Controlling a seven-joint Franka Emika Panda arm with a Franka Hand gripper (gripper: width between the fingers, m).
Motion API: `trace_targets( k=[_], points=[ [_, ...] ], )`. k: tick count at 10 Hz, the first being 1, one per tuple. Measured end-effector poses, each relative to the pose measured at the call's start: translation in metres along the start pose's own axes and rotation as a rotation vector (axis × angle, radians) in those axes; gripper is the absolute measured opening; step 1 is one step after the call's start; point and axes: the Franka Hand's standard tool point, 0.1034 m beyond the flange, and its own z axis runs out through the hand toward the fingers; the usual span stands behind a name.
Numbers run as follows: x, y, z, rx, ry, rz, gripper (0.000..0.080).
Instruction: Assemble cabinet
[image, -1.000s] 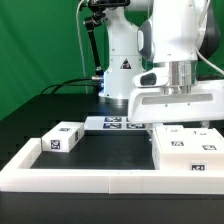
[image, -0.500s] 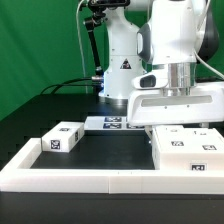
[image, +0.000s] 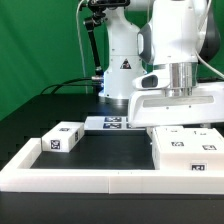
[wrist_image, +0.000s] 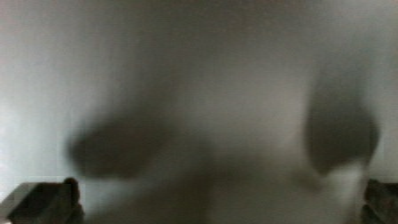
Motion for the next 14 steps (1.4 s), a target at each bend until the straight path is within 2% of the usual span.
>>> trace_targets(
  k=[3,7,12,14],
  points=[
    [0.0095,0.0079,0.0021,-0.003,0.01,-0.012,0.0797],
    [0.0091,0.0002,0.0021,0.001,0.012,-0.023,0.0797],
    [0.009,0.0001,0.0022,0.002,0.012,-0.025,0.0785],
    [0.0089,0.0001,0.0023,0.002,0.012,-0.027,0.0431]
  ],
)
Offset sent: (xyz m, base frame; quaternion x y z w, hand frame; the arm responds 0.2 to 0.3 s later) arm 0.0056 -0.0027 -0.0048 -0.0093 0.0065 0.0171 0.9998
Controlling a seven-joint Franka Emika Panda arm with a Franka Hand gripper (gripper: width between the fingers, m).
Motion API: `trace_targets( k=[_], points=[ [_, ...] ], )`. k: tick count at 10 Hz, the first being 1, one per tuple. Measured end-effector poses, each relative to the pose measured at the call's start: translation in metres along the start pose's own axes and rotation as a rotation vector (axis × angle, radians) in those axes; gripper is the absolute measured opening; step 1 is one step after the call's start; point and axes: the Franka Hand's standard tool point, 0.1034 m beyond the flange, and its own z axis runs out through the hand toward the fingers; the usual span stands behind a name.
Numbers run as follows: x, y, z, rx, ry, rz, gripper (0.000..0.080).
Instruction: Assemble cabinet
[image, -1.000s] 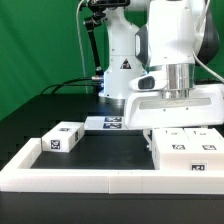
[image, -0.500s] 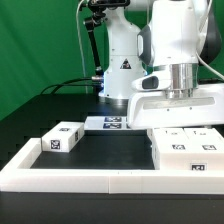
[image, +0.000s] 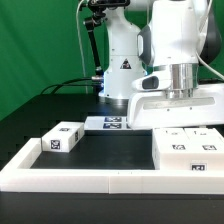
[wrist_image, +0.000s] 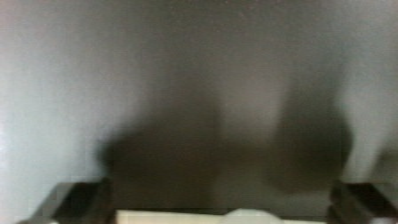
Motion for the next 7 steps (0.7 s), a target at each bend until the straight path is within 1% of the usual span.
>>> trace_targets(
  k=[1,2,3,4,5,6,7],
  points=[
    [-0.0002,0.0,0.0,0.0,0.0,-0.002,0.0298],
    [-0.0011,-0.0002,0.0003,0.0,-0.002,-0.005,0.0298],
    [-0.0015,-0.0001,0.0004,0.0,-0.003,-0.009,0.0115],
    [-0.0026,0.0003,0.0007,0.0,-0.004,-0.031,0.0037],
    [-0.0027,0.0002,0.0007,0.0,-0.004,-0.032,0.0037],
    [-0.0027,0.0002,0.0007,0.0,-0.004,-0.033,0.0008],
    [-0.0027,0.0002,0.0007,0.0,-0.004,-0.033,0.0002]
  ],
)
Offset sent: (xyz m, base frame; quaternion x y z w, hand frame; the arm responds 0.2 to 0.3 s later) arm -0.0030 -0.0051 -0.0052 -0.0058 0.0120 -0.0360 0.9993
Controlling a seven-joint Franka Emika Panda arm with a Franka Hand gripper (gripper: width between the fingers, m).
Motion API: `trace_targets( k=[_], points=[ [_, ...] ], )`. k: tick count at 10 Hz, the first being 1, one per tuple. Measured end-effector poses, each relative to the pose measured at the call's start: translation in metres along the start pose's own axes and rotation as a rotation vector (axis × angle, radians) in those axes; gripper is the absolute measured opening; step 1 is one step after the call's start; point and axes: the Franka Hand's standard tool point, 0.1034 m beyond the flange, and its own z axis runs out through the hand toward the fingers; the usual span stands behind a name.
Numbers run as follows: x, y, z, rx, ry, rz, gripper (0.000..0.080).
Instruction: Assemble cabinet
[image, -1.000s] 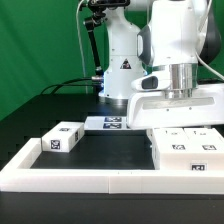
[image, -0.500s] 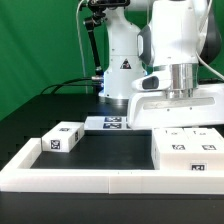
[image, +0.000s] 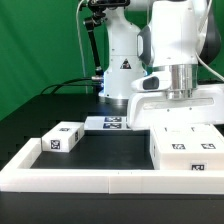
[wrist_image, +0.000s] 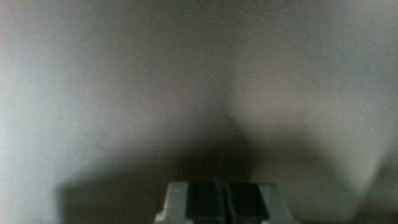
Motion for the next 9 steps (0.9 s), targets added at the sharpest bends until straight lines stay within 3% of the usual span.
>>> trace_targets(
  k=[3,9],
  points=[
    [0.0,0.001,-0.003,0.0,-0.009,-0.013,0.0002],
    [0.022,0.01,-0.073,0.003,-0.052,-0.059,0.0003]
  ],
)
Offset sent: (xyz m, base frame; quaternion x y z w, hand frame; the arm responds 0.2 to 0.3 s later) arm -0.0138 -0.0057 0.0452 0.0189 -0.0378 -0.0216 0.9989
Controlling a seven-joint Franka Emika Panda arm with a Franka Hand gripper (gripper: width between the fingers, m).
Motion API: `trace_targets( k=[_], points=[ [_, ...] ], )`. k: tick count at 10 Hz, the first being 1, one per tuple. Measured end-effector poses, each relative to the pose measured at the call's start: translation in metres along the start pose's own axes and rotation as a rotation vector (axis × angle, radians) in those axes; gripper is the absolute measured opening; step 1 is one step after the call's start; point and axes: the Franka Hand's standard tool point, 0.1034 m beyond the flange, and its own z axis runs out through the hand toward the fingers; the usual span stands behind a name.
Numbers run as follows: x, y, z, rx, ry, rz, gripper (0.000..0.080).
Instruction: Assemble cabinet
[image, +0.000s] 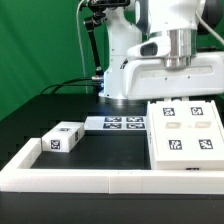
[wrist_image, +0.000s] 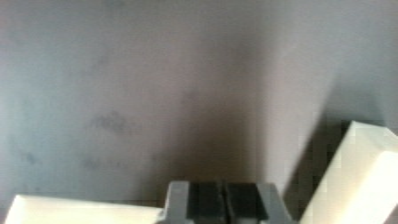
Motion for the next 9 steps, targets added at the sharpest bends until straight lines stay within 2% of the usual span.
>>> trace_targets(
  k=[2,4,7,9],
  points=[
    [0.008,0.0,-0.021,0.001,0.002,-0.002,0.0003],
    [0.004,0.0,-0.015,0.001,-0.006,-0.002,0.0003],
    [0.005,0.0,-0.016,0.002,-0.009,-0.002,0.0003],
    [0.022,0.0,-0.031,0.006,-0.028,-0.002,0.0003]
  ],
)
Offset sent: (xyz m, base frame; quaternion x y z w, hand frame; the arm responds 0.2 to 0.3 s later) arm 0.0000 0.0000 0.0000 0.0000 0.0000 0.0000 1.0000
